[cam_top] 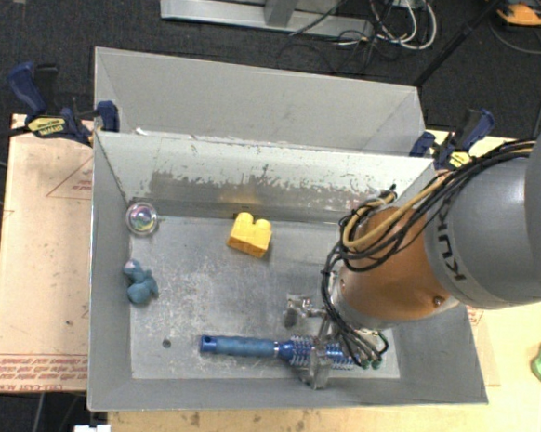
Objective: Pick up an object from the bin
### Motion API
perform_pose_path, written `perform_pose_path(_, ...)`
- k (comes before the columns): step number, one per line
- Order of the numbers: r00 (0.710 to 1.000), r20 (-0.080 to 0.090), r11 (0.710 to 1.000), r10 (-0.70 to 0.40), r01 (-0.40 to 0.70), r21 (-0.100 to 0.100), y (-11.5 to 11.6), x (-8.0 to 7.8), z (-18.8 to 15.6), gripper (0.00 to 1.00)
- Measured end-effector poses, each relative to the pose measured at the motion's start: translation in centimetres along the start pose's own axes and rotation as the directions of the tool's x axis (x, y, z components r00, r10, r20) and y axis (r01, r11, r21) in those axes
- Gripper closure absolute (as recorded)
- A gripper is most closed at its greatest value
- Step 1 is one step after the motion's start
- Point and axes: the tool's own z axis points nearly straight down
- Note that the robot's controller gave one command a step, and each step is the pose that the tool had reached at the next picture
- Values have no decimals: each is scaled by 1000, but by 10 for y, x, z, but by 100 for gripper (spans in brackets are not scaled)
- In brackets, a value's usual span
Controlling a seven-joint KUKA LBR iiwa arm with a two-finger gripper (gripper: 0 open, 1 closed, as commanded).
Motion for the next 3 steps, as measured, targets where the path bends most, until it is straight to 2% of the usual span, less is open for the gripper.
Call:
perform_pose_path(1,1000,7,1000,1,-1,0,0,-2,-1,0)
perform_pose_path(2,1000,-1,1000,0,0,-1,1,0,1,100)
perform_pose_path(3,1000,-20,1000,0,0,-2,1,0,-7,100)
